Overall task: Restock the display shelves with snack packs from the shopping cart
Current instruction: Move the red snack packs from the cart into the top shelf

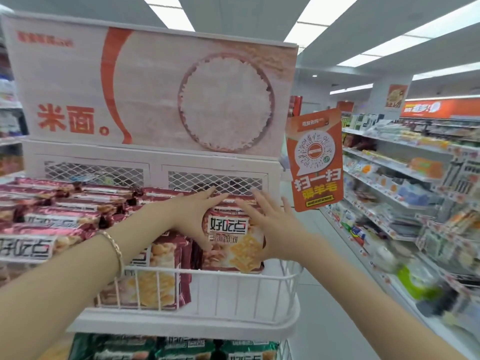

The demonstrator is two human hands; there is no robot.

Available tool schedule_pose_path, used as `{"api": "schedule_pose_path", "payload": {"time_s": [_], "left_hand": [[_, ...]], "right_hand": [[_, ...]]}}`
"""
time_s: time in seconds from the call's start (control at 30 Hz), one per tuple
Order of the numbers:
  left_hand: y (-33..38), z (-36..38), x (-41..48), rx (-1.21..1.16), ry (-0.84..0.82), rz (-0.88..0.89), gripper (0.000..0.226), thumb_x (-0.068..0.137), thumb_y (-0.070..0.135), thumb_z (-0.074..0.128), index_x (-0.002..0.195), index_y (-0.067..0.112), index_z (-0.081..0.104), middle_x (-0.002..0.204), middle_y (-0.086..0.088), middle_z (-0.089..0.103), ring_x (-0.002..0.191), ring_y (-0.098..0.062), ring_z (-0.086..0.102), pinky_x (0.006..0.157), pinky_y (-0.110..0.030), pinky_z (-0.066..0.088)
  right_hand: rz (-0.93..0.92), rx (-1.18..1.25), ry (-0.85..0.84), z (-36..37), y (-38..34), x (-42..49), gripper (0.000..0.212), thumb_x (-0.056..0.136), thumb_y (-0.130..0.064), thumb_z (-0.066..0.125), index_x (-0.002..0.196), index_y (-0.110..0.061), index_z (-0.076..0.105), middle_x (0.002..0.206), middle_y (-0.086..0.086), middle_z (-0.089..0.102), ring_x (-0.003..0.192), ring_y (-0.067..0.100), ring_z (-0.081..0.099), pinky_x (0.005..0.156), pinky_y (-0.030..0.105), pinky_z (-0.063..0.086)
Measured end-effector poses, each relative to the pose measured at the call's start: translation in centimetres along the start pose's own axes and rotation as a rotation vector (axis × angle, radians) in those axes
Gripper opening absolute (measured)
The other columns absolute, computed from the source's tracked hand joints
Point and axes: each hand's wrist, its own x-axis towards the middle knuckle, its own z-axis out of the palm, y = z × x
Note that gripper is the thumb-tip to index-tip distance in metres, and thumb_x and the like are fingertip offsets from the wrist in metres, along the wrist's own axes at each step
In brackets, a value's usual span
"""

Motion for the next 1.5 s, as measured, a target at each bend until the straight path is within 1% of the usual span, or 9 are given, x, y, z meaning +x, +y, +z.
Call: {"api": "schedule_pose_path", "payload": {"time_s": [0.2,0.43,0.6,0.7,0.8,0.97,1.17,1.37,1.5], "left_hand": [[0.7,0.4,0.4,0.106,-0.001,-0.033,0.133,0.067,0.061,0.081,0.156,0.038,-0.015,0.166,0.004,-0.012,0.153,-0.021,0.013,0.121,-0.053,0.018],[0.6,0.7,0.5,0.112,-0.014,-0.053,0.133,0.067,0.060,0.082,0.156,0.038,-0.014,0.167,0.003,-0.012,0.153,-0.022,0.012,0.121,-0.055,0.018],[0.6,0.2,-0.1,0.053,-0.032,-0.048,0.129,0.069,0.059,0.082,0.157,0.038,-0.010,0.167,0.003,-0.009,0.154,-0.022,0.011,0.122,-0.055,0.014],[0.2,-1.0,-2.1,-0.222,0.021,-0.052,0.111,0.076,0.060,0.076,0.159,0.035,0.006,0.167,0.006,0.010,0.150,-0.020,0.022,0.121,-0.045,0.025],[-0.8,-1.9,-6.4,-0.296,0.219,-0.106,0.076,0.091,0.059,0.059,0.155,0.030,0.029,0.158,0.004,0.037,0.140,-0.020,0.042,0.109,-0.039,0.040],[-5.3,0.0,-17.0,-0.073,0.430,-0.231,0.055,0.098,0.056,0.048,0.143,0.024,0.049,0.142,0.001,0.056,0.125,-0.021,0.056,0.106,-0.042,0.045],[-14.4,7.0,-34.4,0.061,0.438,-0.430,0.056,0.100,0.050,0.046,0.147,0.020,0.044,0.151,-0.004,0.044,0.137,-0.025,0.042,0.108,-0.041,0.041],[-19.7,16.4,-51.5,-0.040,0.157,-0.672,0.054,0.099,0.047,0.051,0.147,0.021,0.043,0.155,-0.003,0.038,0.138,-0.026,0.040,0.108,-0.040,0.039],[-22.0,23.0,-59.5,-0.174,0.021,-0.802,0.051,0.098,0.045,0.054,0.141,0.018,0.049,0.143,-0.005,0.048,0.131,-0.026,0.047,0.105,-0.040,0.043]], "right_hand": [[-0.122,-0.247,-0.010,0.4,-0.1,0.0,0.149,0.073,-0.046,0.084,0.126,-0.037,-0.056,0.164,0.010,-0.025,0.154,0.031,-0.011,0.123,0.052,0.003],[-0.097,-0.162,-0.063,0.1,-0.7,0.2,0.131,0.083,-0.035,0.079,0.135,-0.036,-0.041,0.166,0.009,-0.016,0.154,0.028,-0.011,0.124,0.042,0.009],[-0.101,-0.113,-0.121,-0.1,-0.6,0.1,0.130,0.080,-0.041,0.080,0.150,-0.036,-0.029,0.167,0.006,-0.012,0.154,0.027,-0.008,0.124,0.043,0.008],[-0.057,0.053,-0.137,-1.4,-0.6,0.2,0.112,0.085,-0.041,0.071,0.154,-0.042,-0.017,0.168,0.002,-0.004,0.155,0.022,-0.003,0.125,0.048,0.001],[0.020,0.164,0.068,-3.3,-2.7,0.3,0.092,0.091,-0.033,0.060,0.157,-0.038,-0.004,0.166,0.002,0.014,0.152,0.021,0.013,0.125,0.043,0.004],[-0.096,0.240,0.207,-6.8,-12.8,-0.1,0.071,0.099,-0.055,0.041,0.159,-0.029,0.013,0.164,0.004,0.020,0.152,0.022,0.013,0.125,0.046,0.002],[-0.281,0.193,0.206,-7.8,-29.8,0.0,0.066,0.102,-0.056,0.034,0.159,-0.028,0.015,0.167,0.006,0.013,0.154,0.024,0.005,0.124,0.050,-0.005],[-0.513,0.264,0.076,-4.4,-48.5,-0.9,0.064,0.102,-0.051,0.042,0.157,-0.023,0.025,0.164,0.010,0.019,0.153,0.026,0.010,0.122,0.048,-0.003],[-0.645,0.273,-0.048,0.1,-58.7,-1.5,0.064,0.101,-0.049,0.046,0.156,-0.022,0.027,0.163,0.011,0.023,0.152,0.027,0.017,0.121,0.048,0.004]]}}
